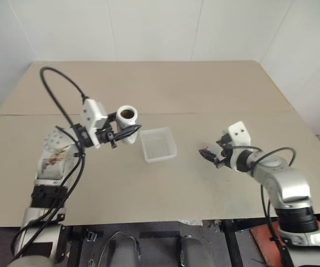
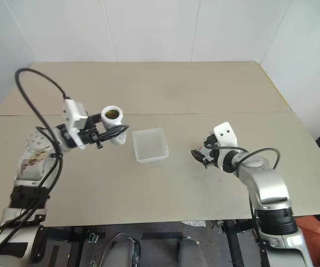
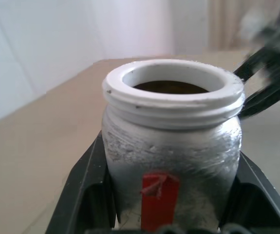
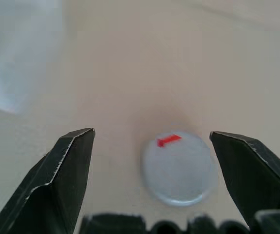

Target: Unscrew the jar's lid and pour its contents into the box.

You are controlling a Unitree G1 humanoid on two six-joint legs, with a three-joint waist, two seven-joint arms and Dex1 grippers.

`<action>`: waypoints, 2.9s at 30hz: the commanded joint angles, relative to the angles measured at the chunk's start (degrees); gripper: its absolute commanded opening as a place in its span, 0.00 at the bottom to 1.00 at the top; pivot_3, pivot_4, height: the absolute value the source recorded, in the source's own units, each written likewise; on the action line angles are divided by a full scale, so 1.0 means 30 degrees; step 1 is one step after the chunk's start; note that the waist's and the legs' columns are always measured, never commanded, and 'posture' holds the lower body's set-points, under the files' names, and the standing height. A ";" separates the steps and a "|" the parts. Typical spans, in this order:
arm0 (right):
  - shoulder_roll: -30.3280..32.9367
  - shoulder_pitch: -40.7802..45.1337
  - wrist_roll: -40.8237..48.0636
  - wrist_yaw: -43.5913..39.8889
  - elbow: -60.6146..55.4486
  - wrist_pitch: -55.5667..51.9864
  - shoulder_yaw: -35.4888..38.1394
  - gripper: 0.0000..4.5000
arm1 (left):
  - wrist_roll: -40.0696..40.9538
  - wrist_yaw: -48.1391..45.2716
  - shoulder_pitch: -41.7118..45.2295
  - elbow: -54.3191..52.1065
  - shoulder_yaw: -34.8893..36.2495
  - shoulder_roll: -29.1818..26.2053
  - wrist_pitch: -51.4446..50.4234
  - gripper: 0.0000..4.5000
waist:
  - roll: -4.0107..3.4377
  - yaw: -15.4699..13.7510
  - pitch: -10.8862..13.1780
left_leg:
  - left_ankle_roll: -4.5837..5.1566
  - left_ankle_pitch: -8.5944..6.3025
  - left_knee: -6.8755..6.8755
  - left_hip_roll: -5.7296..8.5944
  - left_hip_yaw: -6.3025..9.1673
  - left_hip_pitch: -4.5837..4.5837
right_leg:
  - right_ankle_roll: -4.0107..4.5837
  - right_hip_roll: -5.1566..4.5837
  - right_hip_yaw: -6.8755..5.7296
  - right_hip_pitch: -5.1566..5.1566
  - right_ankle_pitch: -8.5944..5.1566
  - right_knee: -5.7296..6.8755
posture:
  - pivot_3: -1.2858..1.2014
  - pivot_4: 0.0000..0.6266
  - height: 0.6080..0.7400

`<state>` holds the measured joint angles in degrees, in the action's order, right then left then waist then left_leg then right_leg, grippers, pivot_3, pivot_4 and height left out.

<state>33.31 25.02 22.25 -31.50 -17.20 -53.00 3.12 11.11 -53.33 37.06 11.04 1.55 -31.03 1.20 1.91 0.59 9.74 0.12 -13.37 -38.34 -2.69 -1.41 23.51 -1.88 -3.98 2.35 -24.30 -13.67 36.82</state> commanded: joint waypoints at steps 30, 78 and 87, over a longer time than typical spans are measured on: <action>0.1165 0.3927 0.7288 -0.1878 -0.3461 -0.5239 0.1037 0.99 | -3.3719 2.9764 1.1376 1.1046 -1.7784 -0.1470 0.7413 0.45 | 0.0005 -0.0420 0.0002 | 0.0000 0.0002 -0.0029 0.0128 -0.0011 0.0287 | -0.0061 -0.0145 -0.0026 -0.0261 0.0012 0.0115 | 0.52 0.24 1.00; 0.3152 0.2298 0.5240 -0.3876 -0.3651 -0.0254 -0.0033 1.00 | 0.2784 0.6095 -0.7406 -0.6787 0.2859 0.0344 -0.7404 0.99 | -0.0013 0.0129 -0.0011 | 0.0006 -0.0003 -0.0166 0.0085 0.0045 0.0065 | -0.0064 -0.0121 -0.0029 0.0007 0.0014 0.0068 | 0.52 0.24 1.00; 0.3334 0.1519 0.5295 -0.3871 -0.3938 -0.0204 0.0289 1.00 | 0.9098 -0.1950 -1.3453 -1.1510 1.0144 -0.5905 -0.9563 0.99 | -0.0012 0.0092 -0.0011 | 0.0005 -0.0006 -0.0148 0.0065 0.0014 0.0018 | -0.0061 -0.0122 -0.0023 0.0026 0.0008 0.0048 | 0.52 0.24 1.00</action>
<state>42.53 29.69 37.32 -42.99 -27.23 -55.07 1.48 34.38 -51.41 -1.62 -21.24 25.15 -45.46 -28.74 1.87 0.87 9.71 0.13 -13.39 -38.77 -2.50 -1.38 23.57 -2.05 -4.33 2.28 -24.24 -13.66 36.96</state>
